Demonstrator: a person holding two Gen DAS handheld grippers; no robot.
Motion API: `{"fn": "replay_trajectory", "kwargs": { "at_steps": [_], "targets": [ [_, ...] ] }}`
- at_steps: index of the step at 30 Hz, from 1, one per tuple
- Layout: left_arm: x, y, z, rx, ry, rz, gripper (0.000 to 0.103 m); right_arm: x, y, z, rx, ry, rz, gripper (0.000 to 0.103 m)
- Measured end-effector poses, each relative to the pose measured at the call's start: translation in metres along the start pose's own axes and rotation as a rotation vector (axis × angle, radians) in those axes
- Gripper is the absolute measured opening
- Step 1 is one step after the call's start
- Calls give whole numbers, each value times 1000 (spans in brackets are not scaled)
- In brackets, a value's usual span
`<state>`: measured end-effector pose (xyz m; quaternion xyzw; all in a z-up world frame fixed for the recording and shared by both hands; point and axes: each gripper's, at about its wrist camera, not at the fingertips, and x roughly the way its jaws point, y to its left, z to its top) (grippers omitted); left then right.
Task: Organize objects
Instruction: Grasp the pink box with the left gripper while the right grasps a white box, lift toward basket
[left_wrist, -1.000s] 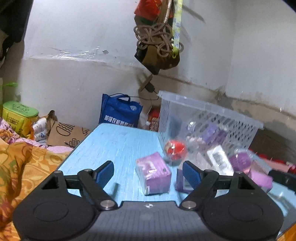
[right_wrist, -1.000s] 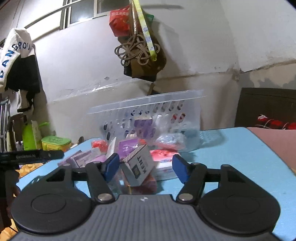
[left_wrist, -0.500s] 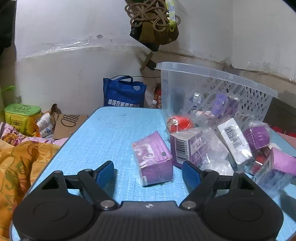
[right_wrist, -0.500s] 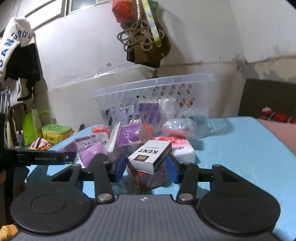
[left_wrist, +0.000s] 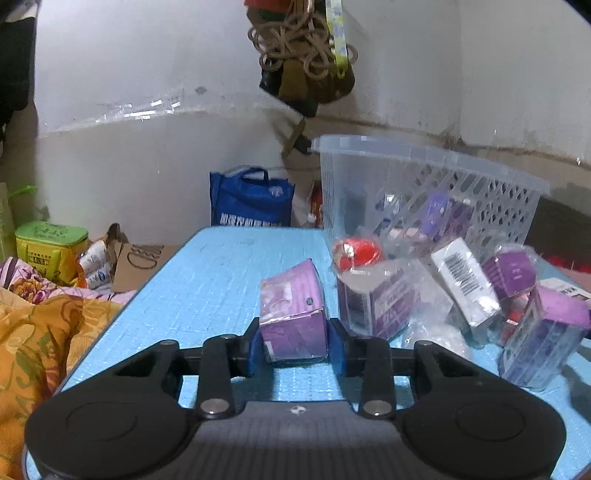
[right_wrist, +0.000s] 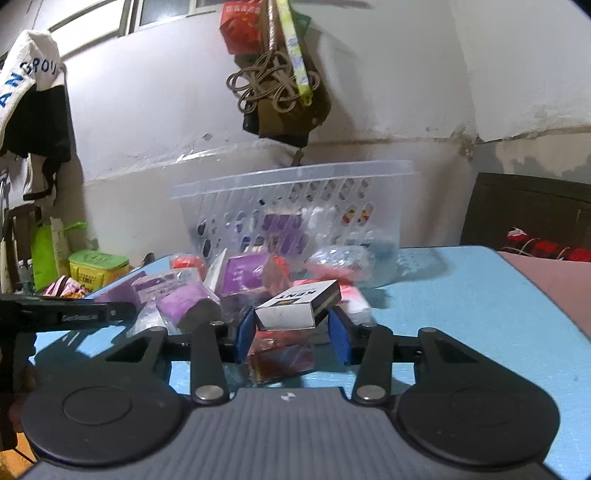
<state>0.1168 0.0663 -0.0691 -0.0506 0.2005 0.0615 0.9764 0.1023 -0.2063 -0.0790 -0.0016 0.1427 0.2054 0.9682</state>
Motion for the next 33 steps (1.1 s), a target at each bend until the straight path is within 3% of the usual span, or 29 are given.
{"fn": "replay_trajectory", "kwargs": {
  "at_steps": [7, 9, 10, 24, 33],
  "targets": [
    [-16, 6, -1, -8, -59, 34, 40, -15, -18, 1, 11, -31, -46, 46],
    [-19, 8, 1, -20, -68, 45, 40, -18, -24, 2, 17, -35, -56, 23],
    [-20, 10, 2, -23, -71, 48, 40, -19, -27, 3, 23, -36, -59, 21],
    [-22, 7, 0, -13, -74, 39, 40, -1, -35, 0, -2, 17, -68, 21],
    [-47, 0, 20, 2, -159, -26, 40, -17, -33, 28, -11, -49, -47, 18]
  ]
}}
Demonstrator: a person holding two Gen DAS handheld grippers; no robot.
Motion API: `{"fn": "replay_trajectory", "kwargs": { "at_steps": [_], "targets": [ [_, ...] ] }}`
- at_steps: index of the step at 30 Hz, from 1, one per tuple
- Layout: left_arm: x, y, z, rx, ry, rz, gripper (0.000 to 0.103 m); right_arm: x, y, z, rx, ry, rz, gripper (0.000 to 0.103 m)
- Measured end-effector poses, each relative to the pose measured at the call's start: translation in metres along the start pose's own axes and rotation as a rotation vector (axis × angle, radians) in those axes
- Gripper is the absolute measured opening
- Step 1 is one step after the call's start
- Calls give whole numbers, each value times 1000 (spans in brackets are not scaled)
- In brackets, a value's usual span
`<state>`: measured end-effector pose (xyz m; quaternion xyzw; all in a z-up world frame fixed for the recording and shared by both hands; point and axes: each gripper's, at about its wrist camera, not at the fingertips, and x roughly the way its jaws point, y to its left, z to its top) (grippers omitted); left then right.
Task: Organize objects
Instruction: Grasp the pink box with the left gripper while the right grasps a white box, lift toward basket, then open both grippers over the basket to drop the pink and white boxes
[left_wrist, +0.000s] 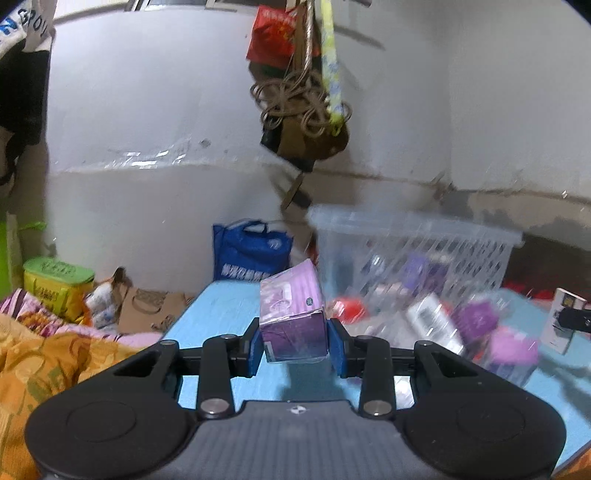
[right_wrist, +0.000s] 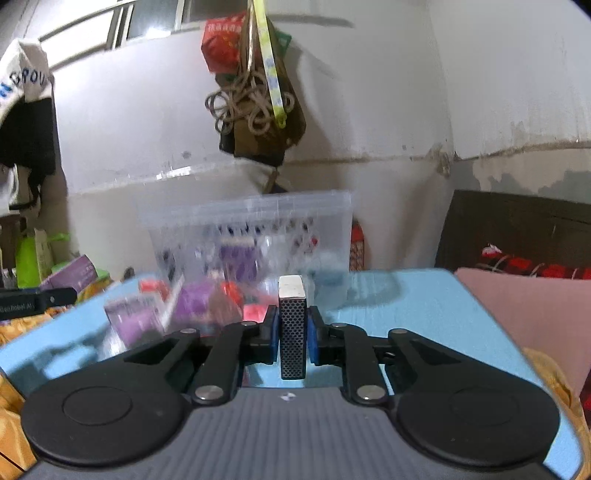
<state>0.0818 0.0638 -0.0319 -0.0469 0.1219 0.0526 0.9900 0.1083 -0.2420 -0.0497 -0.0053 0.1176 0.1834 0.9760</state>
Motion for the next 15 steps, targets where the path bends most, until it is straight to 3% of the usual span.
{"fn": "replay_trajectory", "kwargs": {
  "at_steps": [4, 8, 11, 15],
  "targets": [
    [0, -11, 47, 26, -70, -59, 40, -8, 2, 51, -17, -106, 21, 18],
    [20, -37, 107, 80, -146, -122, 40, 16, 12, 109, -51, -201, 54, 18],
    [54, -60, 140, 94, -132, -159, 40, 55, 20, 135, -92, -201, 72, 18],
    [103, -80, 149, 106, -47, -169, 42, 94, 30, 144, -154, -150, 60, 18]
  ]
}}
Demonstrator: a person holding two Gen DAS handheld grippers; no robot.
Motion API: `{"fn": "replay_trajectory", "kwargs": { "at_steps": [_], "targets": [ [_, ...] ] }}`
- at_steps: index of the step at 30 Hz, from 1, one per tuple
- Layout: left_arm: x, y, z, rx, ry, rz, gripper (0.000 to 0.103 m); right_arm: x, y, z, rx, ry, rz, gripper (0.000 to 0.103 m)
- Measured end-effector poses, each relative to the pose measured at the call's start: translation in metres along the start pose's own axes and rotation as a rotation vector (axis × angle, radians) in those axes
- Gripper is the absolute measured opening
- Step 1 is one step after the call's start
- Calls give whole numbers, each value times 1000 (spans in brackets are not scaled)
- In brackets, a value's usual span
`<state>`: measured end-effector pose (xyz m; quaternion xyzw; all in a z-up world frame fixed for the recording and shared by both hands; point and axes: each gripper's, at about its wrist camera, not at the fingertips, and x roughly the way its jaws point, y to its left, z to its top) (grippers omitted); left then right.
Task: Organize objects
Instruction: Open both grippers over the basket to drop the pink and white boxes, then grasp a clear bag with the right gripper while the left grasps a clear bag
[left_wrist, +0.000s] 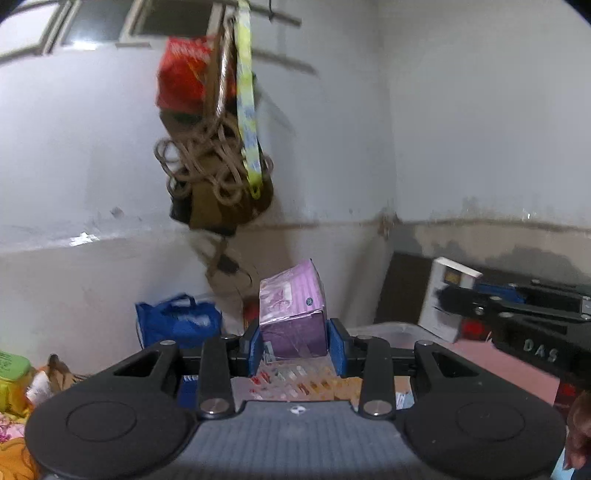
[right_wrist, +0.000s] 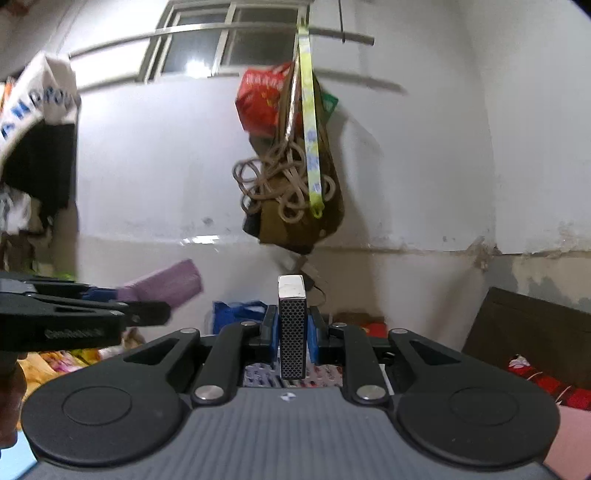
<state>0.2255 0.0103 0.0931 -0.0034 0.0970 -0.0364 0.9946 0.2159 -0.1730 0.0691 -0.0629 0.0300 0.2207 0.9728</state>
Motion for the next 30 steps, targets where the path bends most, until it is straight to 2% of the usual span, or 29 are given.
{"fn": "replay_trajectory", "kwargs": {
  "at_steps": [1, 2, 3, 4, 6, 8, 11, 12, 15, 18, 21, 24, 30],
  "targets": [
    [10, -1, -3, 8, 15, -5, 45, 6, 0, -2, -7, 12, 14, 31],
    [20, -3, -5, 23, 41, -8, 58, 12, -1, -5, -9, 26, 19, 56],
    [29, -2, -10, 19, 64, 0, 65, 14, 0, -8, -14, 19, 8, 69],
    [33, -1, -14, 9, 67, 8, 66, 12, 1, -13, -25, 9, -12, 87],
    [30, 7, -21, -19, 74, 5, 66, 8, 1, -19, -34, 18, -29, 91],
    [15, 13, -27, -38, 58, -1, 66, -7, -3, -27, 3, 16, -20, 103],
    [-20, 18, -42, -45, 10, 23, 80, -38, -8, -45, 81, -2, -14, 103],
    [-33, 20, -51, -48, 5, 22, 82, -50, -7, -53, 105, -1, -2, 103],
    [-65, 20, -87, -53, 19, 14, 82, -88, 1, -87, 165, 10, 19, 103],
    [-82, 17, -124, -32, 62, 53, 82, -118, 11, -116, 219, 6, 59, 102],
    [-93, 22, -149, -66, 93, 64, 82, -135, 19, -135, 219, 15, 35, 99],
    [-99, 21, -165, -87, 114, 40, 82, -136, 27, -141, 223, 45, 74, 94],
    [-95, 16, -178, -71, 150, 35, 82, -108, 51, -144, 143, 106, 152, 69]
  ]
}}
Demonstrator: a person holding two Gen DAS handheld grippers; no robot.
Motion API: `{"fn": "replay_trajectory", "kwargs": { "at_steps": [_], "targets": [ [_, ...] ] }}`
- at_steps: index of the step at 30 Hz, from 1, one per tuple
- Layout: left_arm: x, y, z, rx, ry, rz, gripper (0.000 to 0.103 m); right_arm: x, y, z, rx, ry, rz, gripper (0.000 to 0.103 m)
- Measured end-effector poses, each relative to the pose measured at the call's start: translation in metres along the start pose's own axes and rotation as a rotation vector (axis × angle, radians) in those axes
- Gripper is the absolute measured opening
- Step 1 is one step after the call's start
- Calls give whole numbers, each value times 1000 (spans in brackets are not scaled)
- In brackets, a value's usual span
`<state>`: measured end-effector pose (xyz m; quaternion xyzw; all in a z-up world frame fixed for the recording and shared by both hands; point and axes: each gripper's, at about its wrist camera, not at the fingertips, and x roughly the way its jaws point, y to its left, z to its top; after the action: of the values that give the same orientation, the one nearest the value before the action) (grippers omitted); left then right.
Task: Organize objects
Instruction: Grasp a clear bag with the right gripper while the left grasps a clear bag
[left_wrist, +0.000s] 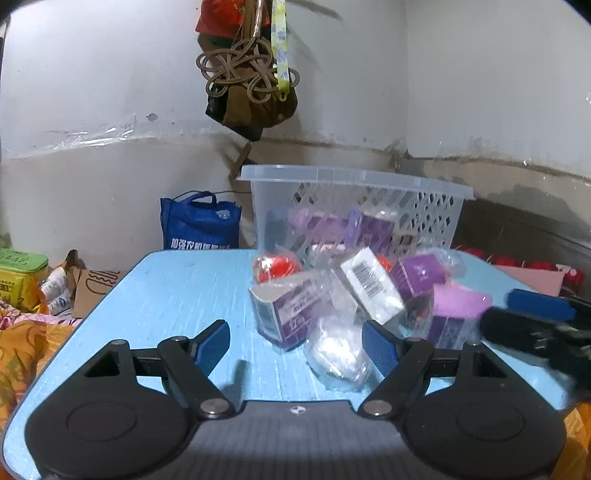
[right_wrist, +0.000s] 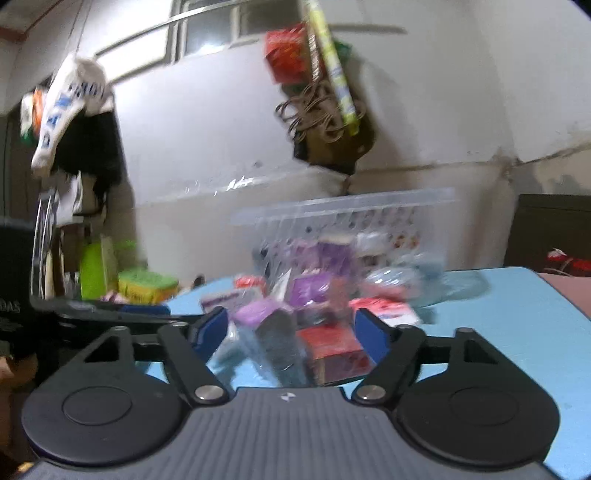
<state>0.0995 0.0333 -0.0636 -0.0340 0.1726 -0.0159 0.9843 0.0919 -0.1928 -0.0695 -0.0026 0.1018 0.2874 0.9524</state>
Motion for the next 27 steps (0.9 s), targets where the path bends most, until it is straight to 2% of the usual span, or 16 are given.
{"fn": "replay_trajectory", "kwargs": {
  "at_steps": [2, 3, 18, 20, 21, 23, 27],
  "targets": [
    [0, 0, -2, 2, 3, -1, 82, 8, 2, -3, -16, 27, 25, 44],
    [0, -1, -3, 5, 5, 2, 82, 10, 2, -4, -12, 32, 36, 39],
    [10, -32, -7, 84, 17, 9, 81, -17, -19, 5, 46, -51, -33, 38],
    [13, -35, -8, 92, 27, 5, 75, -16, -21, 5, 47, -48, -39, 37],
    [14, -35, -9, 93, 37, 6, 64, -15, -22, 4, 46, -41, -41, 37],
    [16, -34, -11, 84, 50, 0, 55, -15, -23, 3, 51, -38, -41, 37],
    [14, -31, -10, 74, 47, 5, 53, -13, -24, -1, 50, -22, -28, 37]
  ]
}}
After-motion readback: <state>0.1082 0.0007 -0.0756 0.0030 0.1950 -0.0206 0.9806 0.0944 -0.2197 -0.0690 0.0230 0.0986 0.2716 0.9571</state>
